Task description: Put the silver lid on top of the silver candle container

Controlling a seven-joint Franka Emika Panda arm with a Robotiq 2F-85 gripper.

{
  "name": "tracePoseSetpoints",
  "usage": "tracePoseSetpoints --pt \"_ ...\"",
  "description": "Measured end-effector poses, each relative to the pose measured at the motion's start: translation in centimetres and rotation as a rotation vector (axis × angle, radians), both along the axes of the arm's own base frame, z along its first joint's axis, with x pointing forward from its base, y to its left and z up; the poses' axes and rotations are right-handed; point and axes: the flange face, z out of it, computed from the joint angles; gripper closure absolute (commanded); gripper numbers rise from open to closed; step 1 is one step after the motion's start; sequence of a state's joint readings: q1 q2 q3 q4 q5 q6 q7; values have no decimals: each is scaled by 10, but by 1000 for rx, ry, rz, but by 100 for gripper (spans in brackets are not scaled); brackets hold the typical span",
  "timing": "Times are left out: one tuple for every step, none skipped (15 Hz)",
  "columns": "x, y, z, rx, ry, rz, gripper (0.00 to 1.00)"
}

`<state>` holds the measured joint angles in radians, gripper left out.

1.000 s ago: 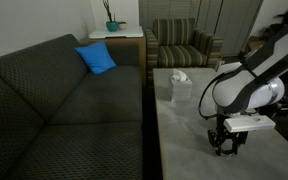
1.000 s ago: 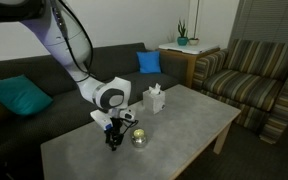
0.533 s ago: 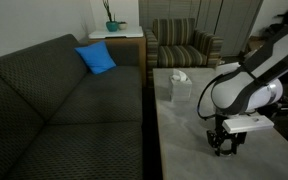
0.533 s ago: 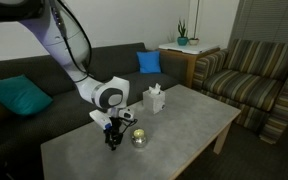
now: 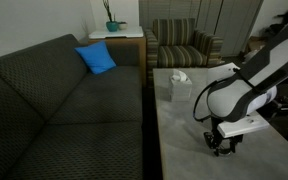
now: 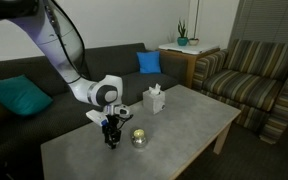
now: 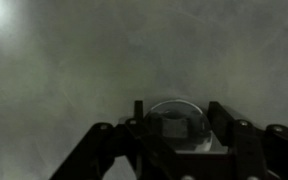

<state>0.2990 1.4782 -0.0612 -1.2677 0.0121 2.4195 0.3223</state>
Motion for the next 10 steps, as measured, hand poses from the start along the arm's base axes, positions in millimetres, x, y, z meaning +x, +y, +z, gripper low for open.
tracePoseSetpoints --pt "0 2 0 -11 -4 2 59" --pt "-1 4 1 -20 -7 4 59" --pt "-1 5 1 -28 -10 5 59" --pt "-2 6 1 -35 -13 6 59" --pt "-2 7 1 -42 -15 4 59" --pt "-3 8 1 -50 -19 1 59" --pt "-3 10 1 -59 -25 -2 59" --pt "-4 11 2 -68 -31 -5 59" --pt "-4 12 2 -78 -37 -12 59" --pt "-5 13 2 -88 -45 -17 59"
